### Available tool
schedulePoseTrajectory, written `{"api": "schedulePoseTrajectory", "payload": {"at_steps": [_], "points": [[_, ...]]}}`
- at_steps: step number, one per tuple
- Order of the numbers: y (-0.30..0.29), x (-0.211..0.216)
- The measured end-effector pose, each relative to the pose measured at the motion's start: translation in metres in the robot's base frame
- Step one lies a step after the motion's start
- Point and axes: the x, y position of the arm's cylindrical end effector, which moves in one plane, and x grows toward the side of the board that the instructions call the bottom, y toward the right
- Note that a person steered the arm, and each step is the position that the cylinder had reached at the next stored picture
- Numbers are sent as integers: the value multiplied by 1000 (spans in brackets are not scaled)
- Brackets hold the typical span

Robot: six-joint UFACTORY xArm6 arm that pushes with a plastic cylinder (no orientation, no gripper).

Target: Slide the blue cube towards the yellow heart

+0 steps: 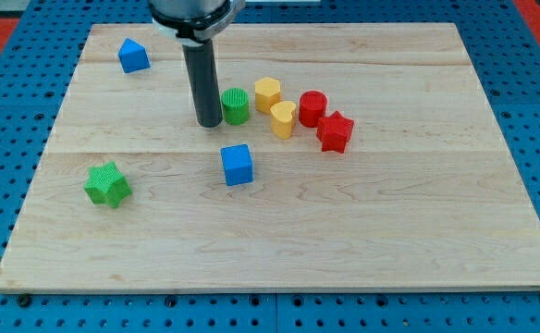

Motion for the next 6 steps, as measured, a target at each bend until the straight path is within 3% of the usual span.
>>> {"api": "schedulePoseTrajectory", "payload": {"at_steps": [2,3,6], "points": [[-1,76],[36,94],[75,74]]}}
